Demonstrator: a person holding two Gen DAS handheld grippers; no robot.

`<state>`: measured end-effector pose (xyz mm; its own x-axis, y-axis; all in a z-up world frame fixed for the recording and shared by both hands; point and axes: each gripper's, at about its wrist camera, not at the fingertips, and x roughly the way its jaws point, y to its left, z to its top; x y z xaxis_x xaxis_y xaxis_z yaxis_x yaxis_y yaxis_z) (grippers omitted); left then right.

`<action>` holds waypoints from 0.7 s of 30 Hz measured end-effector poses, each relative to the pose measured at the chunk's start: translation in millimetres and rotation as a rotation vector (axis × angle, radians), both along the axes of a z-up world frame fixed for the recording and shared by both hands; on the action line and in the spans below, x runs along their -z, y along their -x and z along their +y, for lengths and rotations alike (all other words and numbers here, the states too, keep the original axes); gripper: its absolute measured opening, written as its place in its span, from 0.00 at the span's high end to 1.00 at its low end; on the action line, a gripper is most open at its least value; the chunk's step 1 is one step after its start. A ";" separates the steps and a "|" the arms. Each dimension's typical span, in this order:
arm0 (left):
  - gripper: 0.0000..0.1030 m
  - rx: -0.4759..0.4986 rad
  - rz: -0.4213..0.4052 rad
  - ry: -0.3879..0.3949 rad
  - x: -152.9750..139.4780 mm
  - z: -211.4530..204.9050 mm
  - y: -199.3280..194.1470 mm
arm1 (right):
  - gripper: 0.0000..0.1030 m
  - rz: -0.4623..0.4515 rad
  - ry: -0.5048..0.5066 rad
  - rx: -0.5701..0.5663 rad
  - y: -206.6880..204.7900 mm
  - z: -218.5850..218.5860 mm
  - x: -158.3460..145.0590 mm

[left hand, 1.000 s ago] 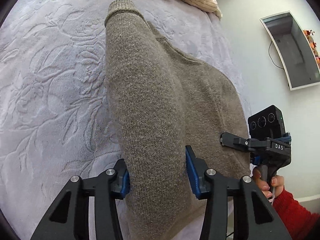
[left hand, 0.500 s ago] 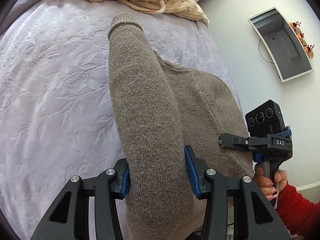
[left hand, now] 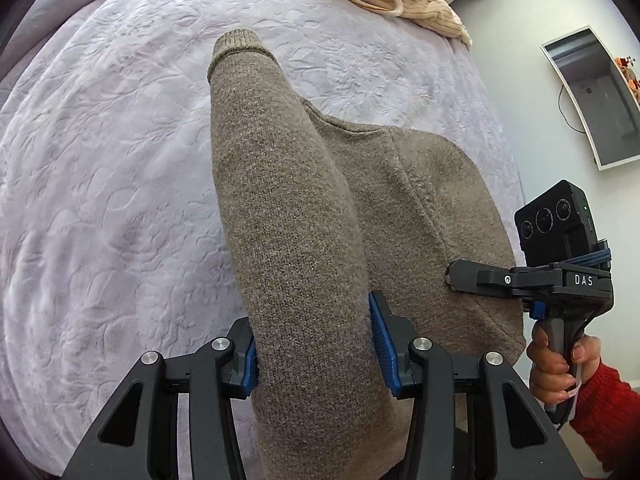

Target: Fold small clothes

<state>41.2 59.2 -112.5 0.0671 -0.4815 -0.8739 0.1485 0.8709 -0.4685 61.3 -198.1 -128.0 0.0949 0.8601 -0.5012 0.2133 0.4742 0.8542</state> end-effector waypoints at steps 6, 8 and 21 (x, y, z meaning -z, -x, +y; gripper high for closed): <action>0.54 -0.007 0.029 -0.082 32.2 -2.0 6.4 | 0.70 0.043 0.088 -0.046 -7.4 31.2 18.8; 0.54 -0.011 0.028 -0.100 40.1 -2.5 8.2 | 0.70 0.054 0.103 -0.042 -11.3 35.4 22.7; 0.27 -0.059 -0.022 -0.255 35.9 17.7 17.1 | 0.58 0.086 0.400 -0.075 4.1 12.4 21.0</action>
<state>24.1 76.9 -148.4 0.1089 -0.2405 -0.9645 0.1012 0.9679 -0.2299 57.2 -185.7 -148.9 -0.0173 0.5992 -0.8004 0.2276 0.7819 0.5804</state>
